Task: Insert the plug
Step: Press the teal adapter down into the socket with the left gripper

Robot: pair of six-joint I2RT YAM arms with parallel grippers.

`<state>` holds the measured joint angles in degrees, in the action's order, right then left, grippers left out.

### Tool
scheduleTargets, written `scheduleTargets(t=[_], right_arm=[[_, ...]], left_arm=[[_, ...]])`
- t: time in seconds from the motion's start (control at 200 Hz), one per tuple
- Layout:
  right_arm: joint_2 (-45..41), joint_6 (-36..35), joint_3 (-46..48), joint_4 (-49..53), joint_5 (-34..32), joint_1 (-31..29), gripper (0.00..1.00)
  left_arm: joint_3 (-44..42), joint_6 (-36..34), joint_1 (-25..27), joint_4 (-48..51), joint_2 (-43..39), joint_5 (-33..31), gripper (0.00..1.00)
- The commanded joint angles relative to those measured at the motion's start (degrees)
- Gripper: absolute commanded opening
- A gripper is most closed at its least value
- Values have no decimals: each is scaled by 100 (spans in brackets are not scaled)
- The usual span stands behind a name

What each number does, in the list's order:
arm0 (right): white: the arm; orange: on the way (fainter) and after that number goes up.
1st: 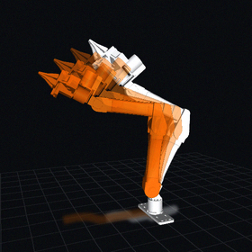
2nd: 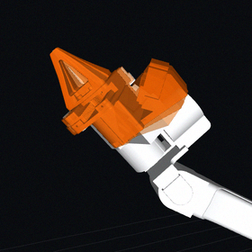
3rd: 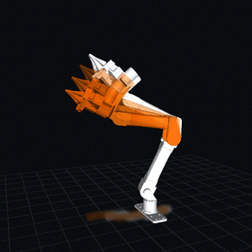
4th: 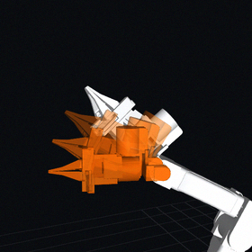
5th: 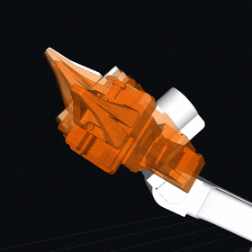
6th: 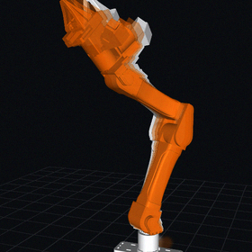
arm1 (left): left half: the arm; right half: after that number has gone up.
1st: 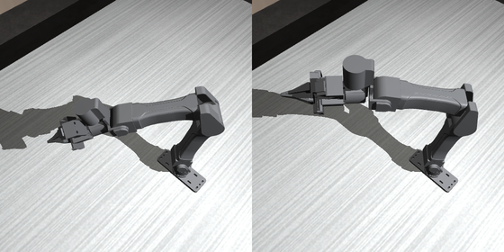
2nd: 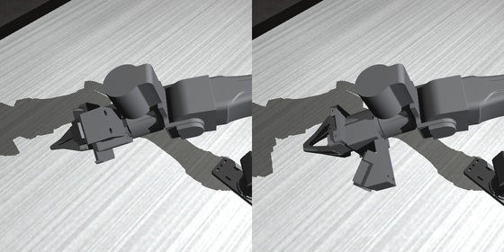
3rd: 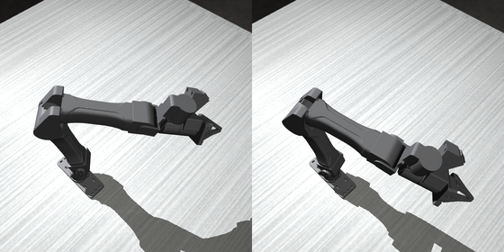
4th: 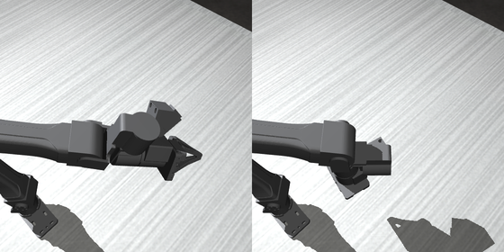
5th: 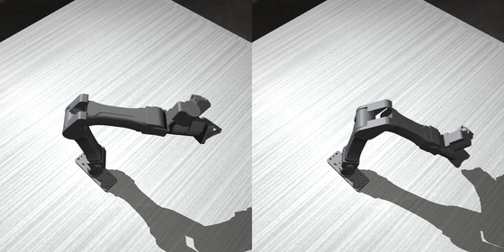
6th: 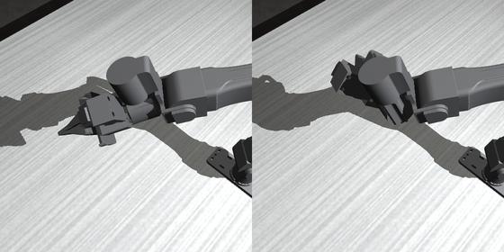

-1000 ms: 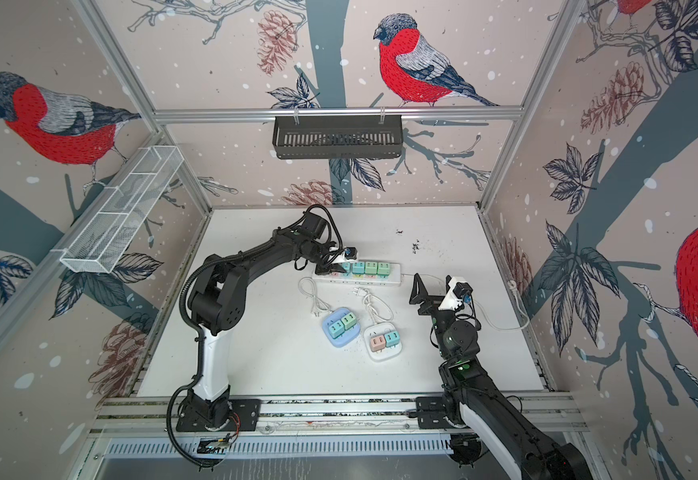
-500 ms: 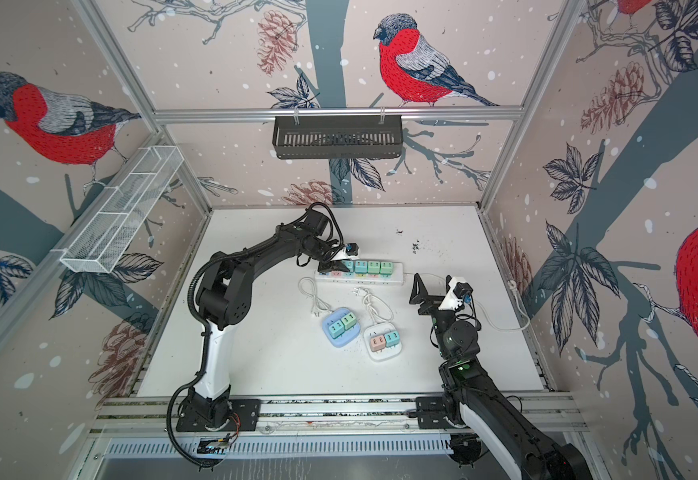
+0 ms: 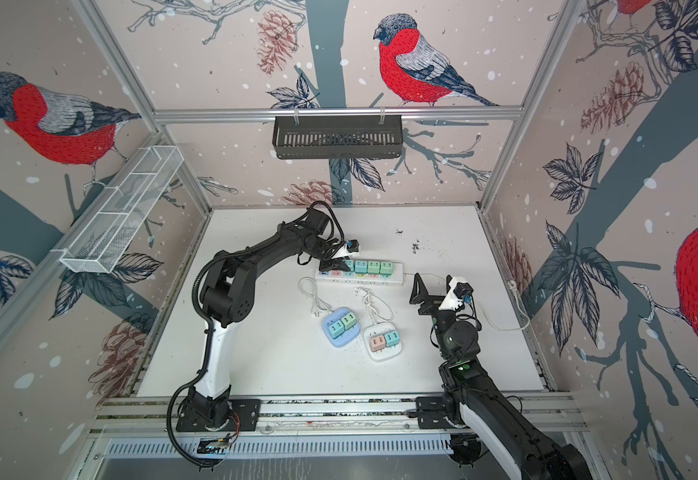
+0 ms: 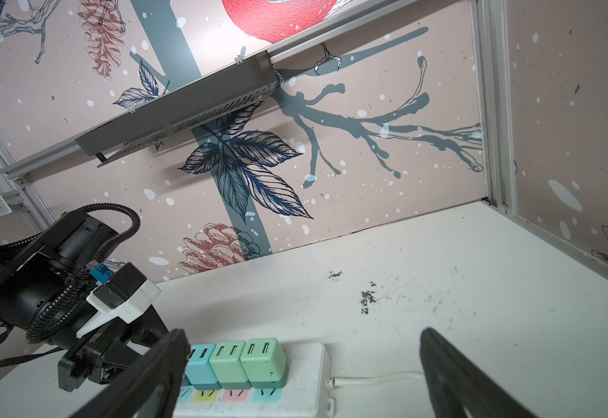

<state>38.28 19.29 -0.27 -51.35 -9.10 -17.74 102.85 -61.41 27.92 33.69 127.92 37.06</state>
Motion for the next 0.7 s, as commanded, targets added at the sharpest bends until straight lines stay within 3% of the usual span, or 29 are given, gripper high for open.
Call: scheduleTargets(t=[0.0,0.695], right_arm=[[-11,-16,571,-210,75,5,99],[-33,-18,579,-208,84,2,99]], left_arm=[[111,-29,-8,300,69,-255,0],[719,-161,-11,1214,546,-441,0]])
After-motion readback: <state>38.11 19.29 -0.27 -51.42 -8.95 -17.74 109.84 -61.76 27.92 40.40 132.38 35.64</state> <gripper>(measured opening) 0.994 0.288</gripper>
